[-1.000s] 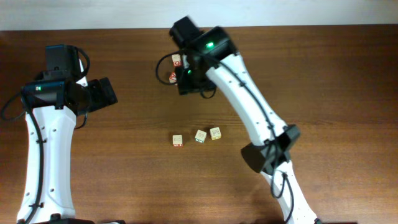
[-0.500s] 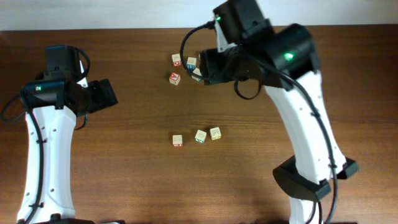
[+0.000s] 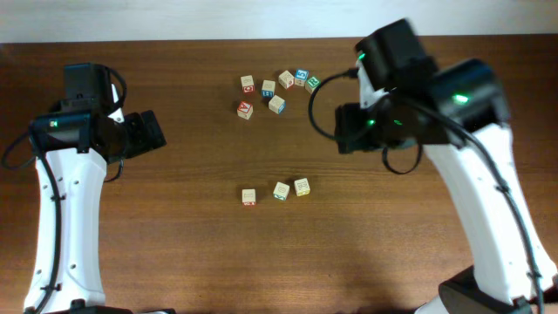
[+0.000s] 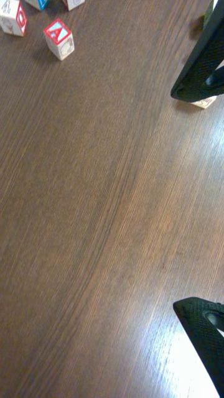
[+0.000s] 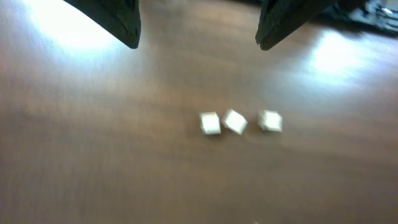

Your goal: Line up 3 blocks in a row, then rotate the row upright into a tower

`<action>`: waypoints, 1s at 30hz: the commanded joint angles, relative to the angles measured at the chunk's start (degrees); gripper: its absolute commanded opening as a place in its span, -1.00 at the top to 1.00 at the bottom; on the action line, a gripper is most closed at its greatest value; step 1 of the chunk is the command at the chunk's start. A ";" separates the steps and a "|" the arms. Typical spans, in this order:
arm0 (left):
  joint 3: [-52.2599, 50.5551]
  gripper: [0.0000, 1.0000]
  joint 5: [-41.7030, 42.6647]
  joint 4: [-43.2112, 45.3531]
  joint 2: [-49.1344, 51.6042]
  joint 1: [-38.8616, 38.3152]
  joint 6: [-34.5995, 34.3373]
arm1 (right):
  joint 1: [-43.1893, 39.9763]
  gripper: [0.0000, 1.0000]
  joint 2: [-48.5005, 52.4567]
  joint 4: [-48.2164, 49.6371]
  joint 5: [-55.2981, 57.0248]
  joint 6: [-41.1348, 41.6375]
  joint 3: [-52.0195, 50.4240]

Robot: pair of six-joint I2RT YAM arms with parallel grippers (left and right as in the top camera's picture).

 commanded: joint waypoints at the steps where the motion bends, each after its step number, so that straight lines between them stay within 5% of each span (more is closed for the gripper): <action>1: 1.03 -0.98 1.75 -0.09 -0.02 0.39 -0.50 | -0.13 -0.22 0.87 2.29 0.81 0.76 -6.45; 14: 0.90 -0.98 3.82 -0.74 -0.02 0.11 -0.04 | -0.13 -0.24 1.75 10.27 2.10 0.74 -13.77; 24: 0.70 -0.74 5.38 -2.84 4.15 -8.28 0.59 | 1.49 -0.06 1.75 28.81 -10.08 0.83 -33.88; 30: 0.70 -0.71 5.33 -0.57 8.92 -9.35 0.79 | 3.58 0.06 1.86 41.27 -6.27 7.26 -46.18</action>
